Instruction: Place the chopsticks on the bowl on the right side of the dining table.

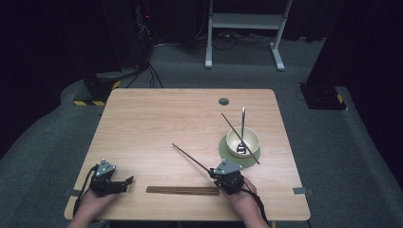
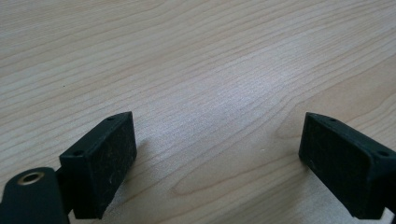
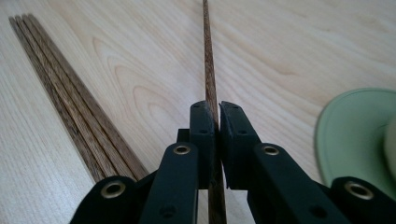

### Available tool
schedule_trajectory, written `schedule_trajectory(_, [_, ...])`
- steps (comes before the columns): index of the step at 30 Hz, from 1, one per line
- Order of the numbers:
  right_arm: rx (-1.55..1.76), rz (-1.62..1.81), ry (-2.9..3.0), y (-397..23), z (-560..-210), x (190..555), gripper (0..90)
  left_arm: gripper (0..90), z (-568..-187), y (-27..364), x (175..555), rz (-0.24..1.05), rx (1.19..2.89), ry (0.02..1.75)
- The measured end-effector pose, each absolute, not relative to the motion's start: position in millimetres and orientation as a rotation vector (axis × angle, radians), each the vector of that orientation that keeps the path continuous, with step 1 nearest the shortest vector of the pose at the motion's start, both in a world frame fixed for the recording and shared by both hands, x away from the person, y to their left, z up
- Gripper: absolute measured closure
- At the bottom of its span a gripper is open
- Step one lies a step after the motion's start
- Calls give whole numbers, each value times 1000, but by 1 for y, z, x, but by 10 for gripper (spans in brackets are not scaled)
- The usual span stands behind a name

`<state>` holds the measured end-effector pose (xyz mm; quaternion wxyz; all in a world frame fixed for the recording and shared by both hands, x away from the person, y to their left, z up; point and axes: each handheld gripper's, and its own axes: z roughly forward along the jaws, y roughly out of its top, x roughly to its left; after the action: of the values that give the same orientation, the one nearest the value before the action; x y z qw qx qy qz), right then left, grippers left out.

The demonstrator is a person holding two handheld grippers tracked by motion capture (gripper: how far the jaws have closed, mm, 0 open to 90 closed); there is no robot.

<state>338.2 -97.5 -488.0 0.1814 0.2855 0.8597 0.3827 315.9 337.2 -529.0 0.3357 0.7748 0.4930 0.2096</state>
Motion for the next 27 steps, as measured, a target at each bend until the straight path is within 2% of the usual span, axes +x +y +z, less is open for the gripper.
schedule_trajectory(27, [939, 1145, 2209, -153, -447, 345, 841, 113, -529, 337, 315, 541, 2023, 1278])
